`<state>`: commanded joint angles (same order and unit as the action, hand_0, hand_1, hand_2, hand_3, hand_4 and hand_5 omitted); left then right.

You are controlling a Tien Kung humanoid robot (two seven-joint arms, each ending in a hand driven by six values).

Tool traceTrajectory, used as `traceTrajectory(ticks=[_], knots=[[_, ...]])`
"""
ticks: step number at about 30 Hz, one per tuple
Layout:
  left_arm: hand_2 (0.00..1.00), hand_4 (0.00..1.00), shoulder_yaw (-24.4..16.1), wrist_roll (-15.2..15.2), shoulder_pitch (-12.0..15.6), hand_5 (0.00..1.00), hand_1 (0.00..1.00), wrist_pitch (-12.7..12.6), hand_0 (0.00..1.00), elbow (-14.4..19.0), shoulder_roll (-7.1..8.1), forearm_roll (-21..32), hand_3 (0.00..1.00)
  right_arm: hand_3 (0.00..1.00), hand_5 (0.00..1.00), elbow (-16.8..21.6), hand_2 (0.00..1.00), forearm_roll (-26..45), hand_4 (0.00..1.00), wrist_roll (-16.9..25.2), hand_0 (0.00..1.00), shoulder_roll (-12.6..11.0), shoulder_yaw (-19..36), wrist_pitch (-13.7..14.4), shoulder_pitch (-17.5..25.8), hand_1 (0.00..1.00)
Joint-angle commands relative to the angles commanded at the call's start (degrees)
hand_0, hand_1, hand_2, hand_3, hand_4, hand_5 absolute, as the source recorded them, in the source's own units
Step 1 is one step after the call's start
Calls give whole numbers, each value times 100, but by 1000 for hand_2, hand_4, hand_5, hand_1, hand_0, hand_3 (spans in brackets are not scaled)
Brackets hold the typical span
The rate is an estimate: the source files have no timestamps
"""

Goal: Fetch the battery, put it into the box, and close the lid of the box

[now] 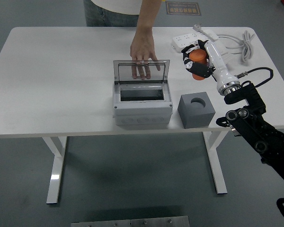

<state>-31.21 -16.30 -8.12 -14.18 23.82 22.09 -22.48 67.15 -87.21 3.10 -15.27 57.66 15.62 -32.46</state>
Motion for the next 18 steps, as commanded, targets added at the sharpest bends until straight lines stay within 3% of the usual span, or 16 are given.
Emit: traceTrajectory(ticks=[1, 8, 18], knots=[[675, 736, 3, 2, -1, 385, 727, -2, 650, 0, 2, 5, 647, 304, 41, 66, 273, -196, 119, -140, 199, -23, -44, -47, -44, 209], [676, 737, -11, -20, -4, 383, 728, -9, 650, 2, 16, -12, 648, 289, 39, 183, 257, -1207, 91, -720, 174, -38, -408, -271, -360, 198], [675, 738, -55, -55, -39, 383, 728, -14, 650, 1, 57, -74, 647, 292, 42, -44, 256, -2062, 82, -1245, 173, 205, -1219, -475, -923, 199]])
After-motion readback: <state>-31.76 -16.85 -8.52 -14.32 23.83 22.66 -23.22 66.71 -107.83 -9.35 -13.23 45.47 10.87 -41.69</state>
